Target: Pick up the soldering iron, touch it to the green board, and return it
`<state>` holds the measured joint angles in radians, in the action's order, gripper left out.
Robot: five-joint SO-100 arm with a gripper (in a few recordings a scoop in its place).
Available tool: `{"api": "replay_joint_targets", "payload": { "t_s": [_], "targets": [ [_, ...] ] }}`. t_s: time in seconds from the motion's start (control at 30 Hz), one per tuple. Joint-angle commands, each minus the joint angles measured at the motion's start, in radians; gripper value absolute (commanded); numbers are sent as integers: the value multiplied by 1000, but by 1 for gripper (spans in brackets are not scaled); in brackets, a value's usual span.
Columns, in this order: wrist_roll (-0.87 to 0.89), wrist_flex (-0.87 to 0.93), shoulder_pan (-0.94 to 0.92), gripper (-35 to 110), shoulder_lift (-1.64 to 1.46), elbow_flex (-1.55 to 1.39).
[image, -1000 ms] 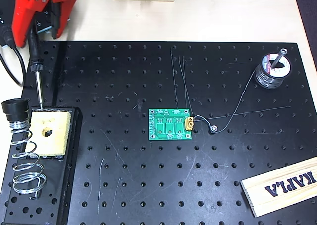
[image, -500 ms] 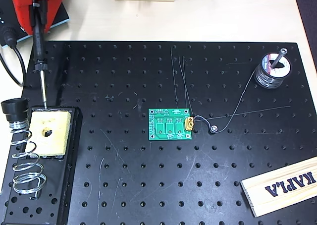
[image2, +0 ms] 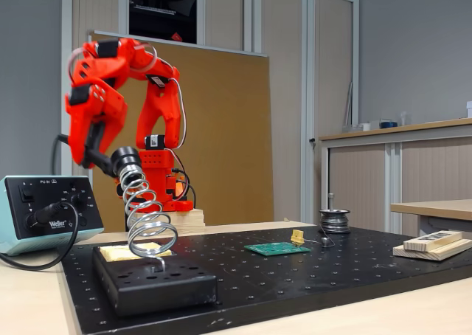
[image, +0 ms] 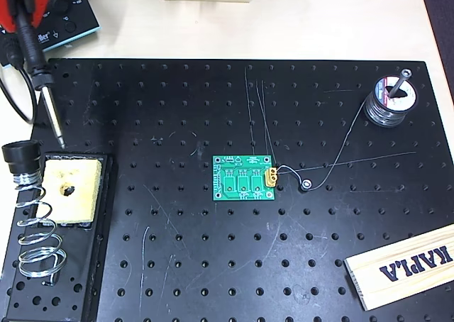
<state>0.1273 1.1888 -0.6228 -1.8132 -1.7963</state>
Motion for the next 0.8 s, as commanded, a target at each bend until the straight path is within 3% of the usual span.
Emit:
{"api": "replay_joint_targets", "payload": {
  "t_s": [0.0, 0.37, 0.77],
  "targets": [
    [-23, 74, -14, 0, 34, 189],
    [-120, 184, -121, 0, 63, 316],
    [-114, 184, -89, 0, 129, 396]
  ]
}}
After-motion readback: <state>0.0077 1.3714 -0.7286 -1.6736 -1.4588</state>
